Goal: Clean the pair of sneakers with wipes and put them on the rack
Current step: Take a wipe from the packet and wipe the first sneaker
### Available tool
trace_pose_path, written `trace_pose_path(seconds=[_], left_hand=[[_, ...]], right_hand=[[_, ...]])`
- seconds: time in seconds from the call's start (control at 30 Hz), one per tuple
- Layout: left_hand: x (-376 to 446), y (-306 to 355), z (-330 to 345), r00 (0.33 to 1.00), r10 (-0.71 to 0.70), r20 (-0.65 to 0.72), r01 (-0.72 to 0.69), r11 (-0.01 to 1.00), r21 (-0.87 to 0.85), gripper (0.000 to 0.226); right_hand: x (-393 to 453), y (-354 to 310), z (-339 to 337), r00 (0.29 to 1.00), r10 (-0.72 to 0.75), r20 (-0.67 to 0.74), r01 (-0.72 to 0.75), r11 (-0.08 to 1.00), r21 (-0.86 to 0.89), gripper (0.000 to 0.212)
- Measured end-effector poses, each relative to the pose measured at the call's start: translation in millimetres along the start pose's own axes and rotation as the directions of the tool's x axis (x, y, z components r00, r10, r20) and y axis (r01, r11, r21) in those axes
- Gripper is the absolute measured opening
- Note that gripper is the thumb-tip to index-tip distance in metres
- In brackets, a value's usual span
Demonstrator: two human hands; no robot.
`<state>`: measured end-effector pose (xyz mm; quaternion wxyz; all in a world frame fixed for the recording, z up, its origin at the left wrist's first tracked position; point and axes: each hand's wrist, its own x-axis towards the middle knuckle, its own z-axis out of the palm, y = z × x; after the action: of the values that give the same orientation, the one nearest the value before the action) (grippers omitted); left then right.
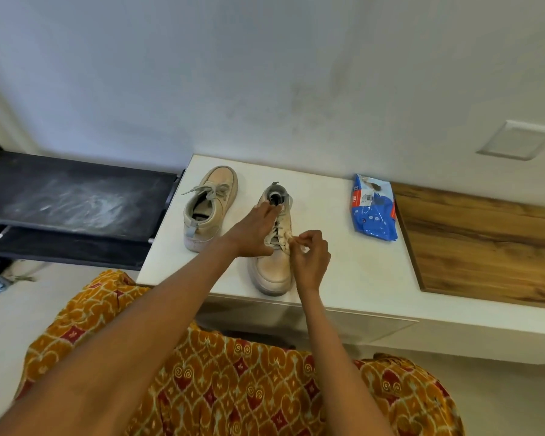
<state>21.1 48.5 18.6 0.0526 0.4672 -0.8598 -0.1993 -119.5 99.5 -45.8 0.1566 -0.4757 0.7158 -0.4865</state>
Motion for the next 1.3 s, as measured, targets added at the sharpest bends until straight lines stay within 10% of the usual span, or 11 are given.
trace_pose_path(seconds=[0.23, 0.73, 1.1, 1.3], left_hand=[[-2, 0, 3, 1.0, 0.019, 0.007, -0.019, 1.0, -0.002, 0.098], [0, -3, 6, 0.998, 0.052, -0.038, -0.052, 0.999, 0.002, 0.095], [0, -10, 19, 0.992, 0.059, -0.114, -0.07, 0.993, -0.096, 0.091], [-3, -3, 16, 0.983, 0.057, -0.177, -0.087, 0.983, -0.163, 0.086]], right_hand=[[3, -7, 8, 0.993, -0.104, -0.059, 0.092, 0.979, -0.181, 0.019], [23, -25, 17, 0.994, 0.089, -0.069, -0.09, 0.996, -0.01, 0.016], [13, -3, -13, 0.948, -0.176, 0.267, 0.203, 0.976, -0.076, 0.019], [66, -34, 4, 0.985, 0.165, -0.049, -0.157, 0.978, 0.139, 0.02]])
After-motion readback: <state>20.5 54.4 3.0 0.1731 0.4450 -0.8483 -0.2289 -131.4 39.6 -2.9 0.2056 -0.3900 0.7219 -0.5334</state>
